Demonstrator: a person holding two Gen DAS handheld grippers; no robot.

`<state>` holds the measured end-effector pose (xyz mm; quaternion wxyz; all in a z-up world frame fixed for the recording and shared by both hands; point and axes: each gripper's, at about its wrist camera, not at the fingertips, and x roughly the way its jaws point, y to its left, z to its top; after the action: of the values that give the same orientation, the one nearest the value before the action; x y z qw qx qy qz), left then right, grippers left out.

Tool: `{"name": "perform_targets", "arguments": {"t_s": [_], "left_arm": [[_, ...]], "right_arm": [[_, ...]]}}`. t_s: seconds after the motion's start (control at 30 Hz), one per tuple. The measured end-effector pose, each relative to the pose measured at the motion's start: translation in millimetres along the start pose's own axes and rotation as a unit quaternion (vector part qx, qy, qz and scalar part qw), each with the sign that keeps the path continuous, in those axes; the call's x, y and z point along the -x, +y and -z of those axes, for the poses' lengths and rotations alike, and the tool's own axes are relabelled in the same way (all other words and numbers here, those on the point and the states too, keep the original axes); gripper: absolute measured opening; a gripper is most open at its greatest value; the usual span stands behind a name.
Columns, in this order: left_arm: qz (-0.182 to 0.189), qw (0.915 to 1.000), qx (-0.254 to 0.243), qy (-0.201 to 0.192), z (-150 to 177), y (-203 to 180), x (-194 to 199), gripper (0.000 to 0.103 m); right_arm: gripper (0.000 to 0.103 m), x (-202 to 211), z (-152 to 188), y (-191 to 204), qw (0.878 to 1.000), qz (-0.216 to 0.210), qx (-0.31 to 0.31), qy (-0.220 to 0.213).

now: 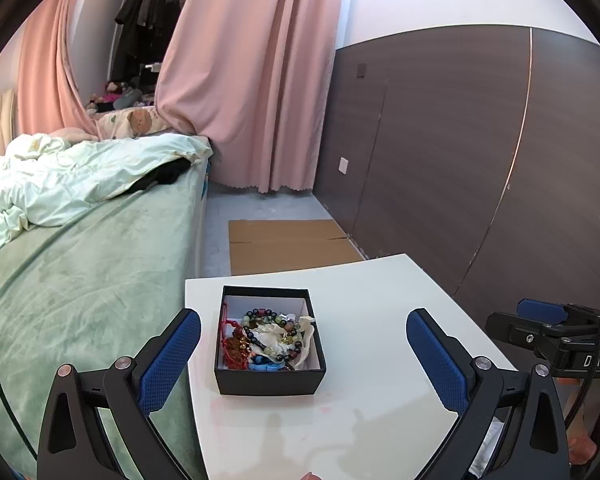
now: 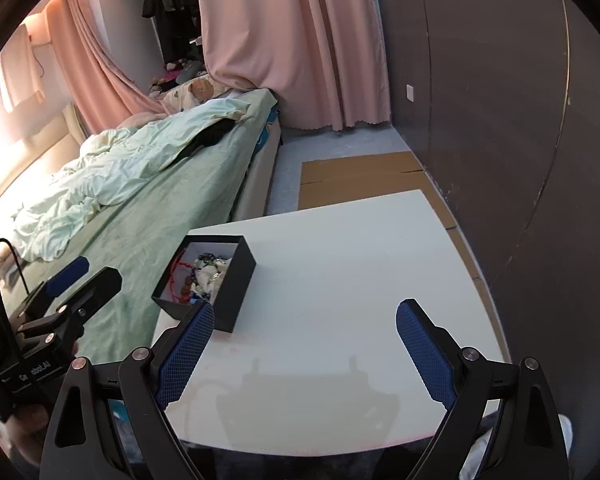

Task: Organize jewelry

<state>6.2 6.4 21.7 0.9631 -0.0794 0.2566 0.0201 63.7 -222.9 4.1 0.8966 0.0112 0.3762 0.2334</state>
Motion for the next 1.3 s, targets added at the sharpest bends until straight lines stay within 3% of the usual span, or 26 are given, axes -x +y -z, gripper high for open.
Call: {"name": "perform_targets", "arguments": {"t_s": [1.3], "left_arm": [[0.003, 0.9999, -0.006, 0.008, 6.4, -7.4, 2.0, 0.103]], "right_arm": [[0.093, 4.4, 5.4, -3.2, 1.0, 0.014, -0.002, 0.007]]}}
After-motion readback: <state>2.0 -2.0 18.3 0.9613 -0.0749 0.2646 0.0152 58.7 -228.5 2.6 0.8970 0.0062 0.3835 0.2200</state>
